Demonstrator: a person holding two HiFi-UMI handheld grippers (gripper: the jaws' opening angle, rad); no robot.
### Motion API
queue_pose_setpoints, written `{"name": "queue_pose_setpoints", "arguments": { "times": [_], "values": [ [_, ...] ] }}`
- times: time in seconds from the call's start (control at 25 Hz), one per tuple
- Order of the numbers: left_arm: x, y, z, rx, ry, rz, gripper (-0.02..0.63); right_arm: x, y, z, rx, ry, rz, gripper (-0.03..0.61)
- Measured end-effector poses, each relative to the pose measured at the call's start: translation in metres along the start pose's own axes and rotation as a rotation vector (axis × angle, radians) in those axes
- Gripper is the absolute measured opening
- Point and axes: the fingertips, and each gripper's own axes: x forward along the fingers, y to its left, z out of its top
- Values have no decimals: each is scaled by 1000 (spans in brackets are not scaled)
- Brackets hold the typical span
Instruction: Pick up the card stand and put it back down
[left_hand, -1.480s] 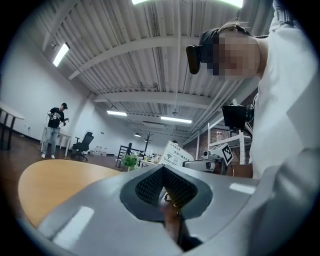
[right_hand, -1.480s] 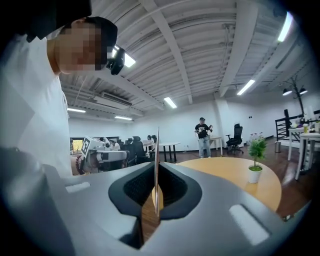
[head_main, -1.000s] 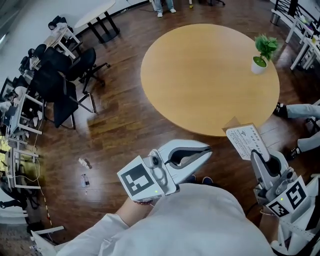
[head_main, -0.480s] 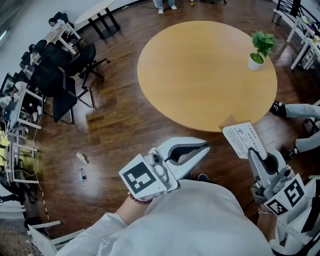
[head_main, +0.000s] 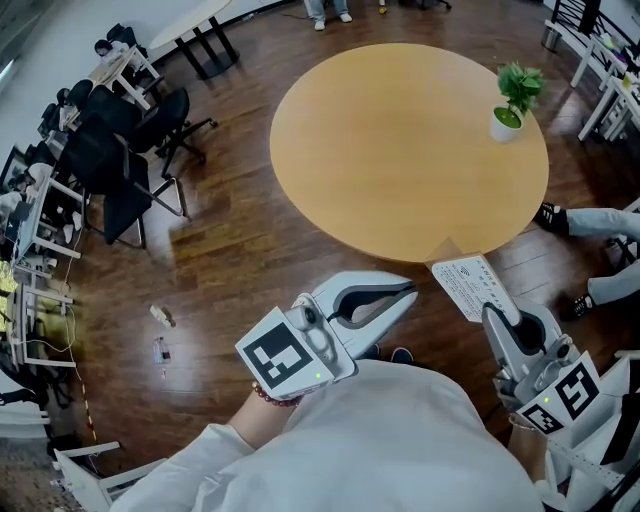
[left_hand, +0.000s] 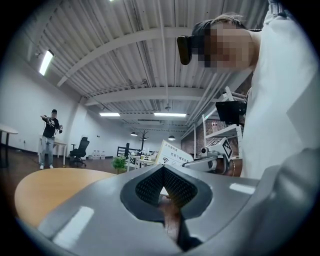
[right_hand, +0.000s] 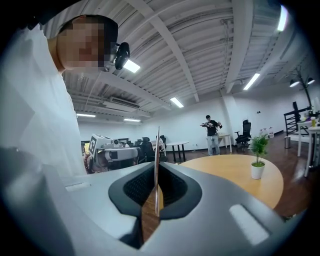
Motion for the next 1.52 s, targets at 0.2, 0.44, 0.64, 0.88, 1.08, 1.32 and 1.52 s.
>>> {"name": "queue_pose_setpoints", "arguments": {
  "times": [0.2,0.44,0.64,0.88,1.08,1.32,1.52],
  "values": [
    [2,-6,-4,-4,19,-15,2,-3,-1,-2,6,-8,-19,21],
    [4,-10,-6,-17,18,-4,2,-15,-11,-3,38,-31,-75,21],
    [5,-12,-3,-13,13,-1,2,-19,-13,-2,49,-30,-81,21],
    [-5,-4,-7,-33,16,-7,2,-3,-10,-6,47,-17,-69,20],
    [-20,12,-11,-47,6,-6,2,16,-5,-11,52,3,-72,20],
    [-43,36,-23,-88,9,-8,2,50,-16,-28,50,51,-101,20],
    [-46,81,-38,-113,25,47,2,82,-52,-54,88,91,-110,20]
  ]
}}
